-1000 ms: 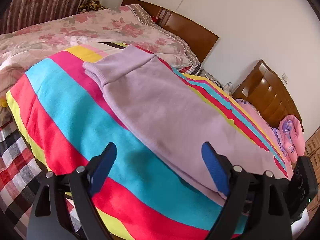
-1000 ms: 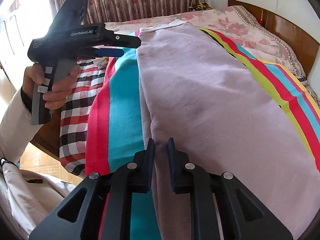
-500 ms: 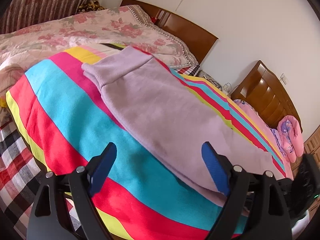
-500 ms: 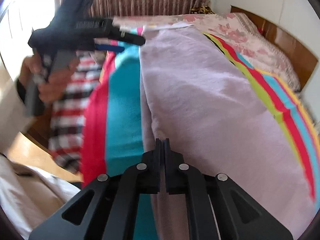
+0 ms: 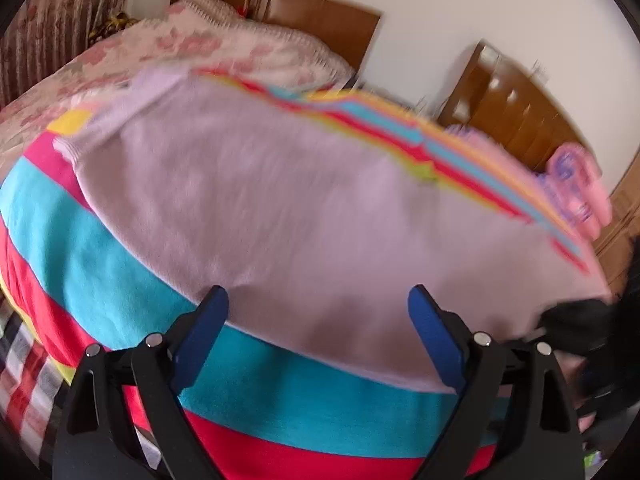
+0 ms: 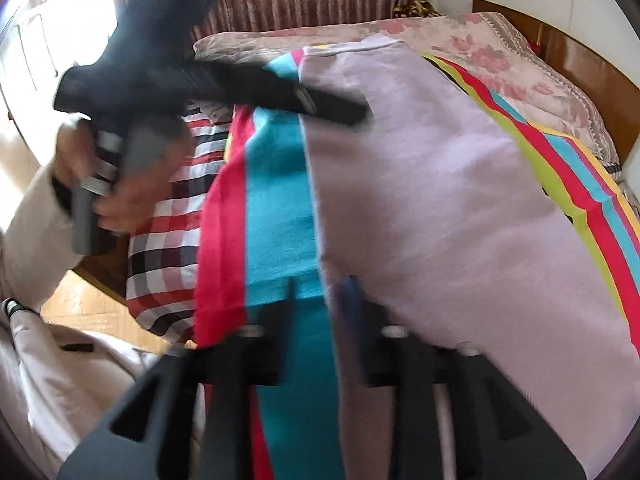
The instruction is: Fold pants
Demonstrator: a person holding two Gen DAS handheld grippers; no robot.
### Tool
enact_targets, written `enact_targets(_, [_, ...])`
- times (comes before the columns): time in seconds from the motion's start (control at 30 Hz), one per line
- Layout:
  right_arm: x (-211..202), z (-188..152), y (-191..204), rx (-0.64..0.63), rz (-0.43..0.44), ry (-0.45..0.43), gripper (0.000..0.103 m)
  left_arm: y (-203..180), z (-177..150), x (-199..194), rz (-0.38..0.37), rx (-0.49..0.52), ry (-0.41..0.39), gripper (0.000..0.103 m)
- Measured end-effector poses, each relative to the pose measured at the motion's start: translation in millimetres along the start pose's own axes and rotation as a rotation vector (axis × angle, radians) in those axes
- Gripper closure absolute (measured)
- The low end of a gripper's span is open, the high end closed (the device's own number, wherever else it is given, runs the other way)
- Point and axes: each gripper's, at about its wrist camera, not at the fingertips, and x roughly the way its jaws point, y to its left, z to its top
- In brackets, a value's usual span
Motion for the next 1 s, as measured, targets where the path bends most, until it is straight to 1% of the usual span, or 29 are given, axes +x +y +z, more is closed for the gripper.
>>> enact_targets(0.07, [-15,-4,-8,0.045,-0.015,-0.032,0.058,-2,5,-4,-0.005,0.020,-0.008,0.012])
enact_targets(0.1, [-24,-7,-15,0.066,-0.034,-0.047,0.058,-2,13,-11,-0.022,0.024,-0.031,0.012])
enact_targets(0.13, [-33,-10,-22,0.087,-0.060,-0.061,0.058,0,22,-17,-0.023,0.028,-0.055,0.012])
enact_targets(0.17, [-42,-13,-33,0.113,-0.108,-0.074,0.057,1,29,-20,-0.013,0.030,-0.071,0.012])
enact_targets(0.23, [-54,-20,-57,0.180,-0.216,-0.089,0.044,8,52,-25,0.034,0.023,-0.107,0.010])
enact_targets(0.27, [-62,-27,-78,0.249,-0.300,-0.098,0.030,14,65,-22,0.042,0.021,-0.117,0.006])
enact_targets(0.3, [-68,-34,-95,0.313,-0.363,-0.102,0.024,19,73,-15,0.045,0.026,-0.110,0.004])
enact_targets(0.33, [-76,-46,-120,0.404,-0.408,-0.109,0.024,24,75,-8,0.059,0.022,-0.097,0.004])
enact_targets(0.37, [-80,-56,-135,0.467,-0.411,-0.116,0.024,33,82,5,0.099,0.003,-0.069,0.004])
enact_targets(0.4, [-82,-66,-151,0.524,-0.404,-0.116,0.024,48,89,26,0.157,-0.036,-0.008,0.004])
enact_targets(0.43, [-83,-78,-167,0.577,-0.406,-0.103,0.024,55,92,38,0.175,-0.057,0.036,0.005])
enact_targets(0.47, [-82,-94,-185,0.642,-0.428,-0.066,0.024,61,94,49,0.188,-0.077,0.076,0.005])
enact_targets(0.5, [-83,-105,-196,0.679,-0.430,-0.047,0.024,55,98,48,0.215,-0.081,0.074,0.005])
enact_targets(0.53, [-89,-112,-201,0.680,-0.401,-0.089,0.025,46,100,44,0.226,-0.071,0.064,0.005])
enact_targets(0.57, [-97,-116,-206,0.704,-0.370,-0.103,0.026,36,102,40,0.203,-0.054,0.051,0.005])
enact_targets(0.6, [-102,-116,-209,0.716,-0.386,-0.098,0.025,16,106,34,0.124,-0.021,0.026,0.005])
enact_targets(0.63, [-107,-114,-210,0.707,-0.416,-0.105,0.025,3,108,32,0.082,-0.002,0.019,0.004])
enact_targets(0.67, [-112,-109,-211,0.680,-0.427,-0.130,0.025,-21,110,36,0.026,0.044,0.026,0.004])
enact_targets(0.7, [-114,-106,-212,0.668,-0.418,-0.146,0.025,-38,108,42,0.009,0.085,0.037,0.004])
enact_targets(0.73, [-114,-102,-215,0.662,-0.413,-0.152,0.025,-55,106,49,0.008,0.132,0.049,0.004])
enact_targets(0.77, [-110,-98,-218,0.661,-0.425,-0.146,0.023,-76,105,66,0.047,0.194,0.075,0.004])
enact_targets(0.8, [-104,-96,-224,0.657,-0.438,-0.128,0.020,-85,103,80,0.074,0.215,0.109,0.004])
enact_targets(0.83, [-97,-96,-226,0.649,-0.445,-0.104,0.019,-89,100,97,0.090,0.218,0.157,0.004])
enact_targets(0.87, [-86,-100,-233,0.654,-0.452,-0.058,0.018,-89,96,113,0.114,0.206,0.206,0.004])
enact_targets(0.9, [-83,-103,-234,0.656,-0.478,-0.045,0.019,-90,94,124,0.167,0.200,0.214,0.001])
enact_targets(0.93, [-85,-106,-234,0.644,-0.507,-0.046,0.019,-93,93,121,0.188,0.196,0.192,0.002])
enact_targets(0.97, [-93,-108,-230,0.650,-0.523,-0.051,0.021,-95,93,118,0.195,0.184,0.195,0.002])
enact_targets(1.0, [-103,-112,-227,0.664,-0.535,-0.070,0.020,-98,91,111,0.185,0.157,0.189,0.002])
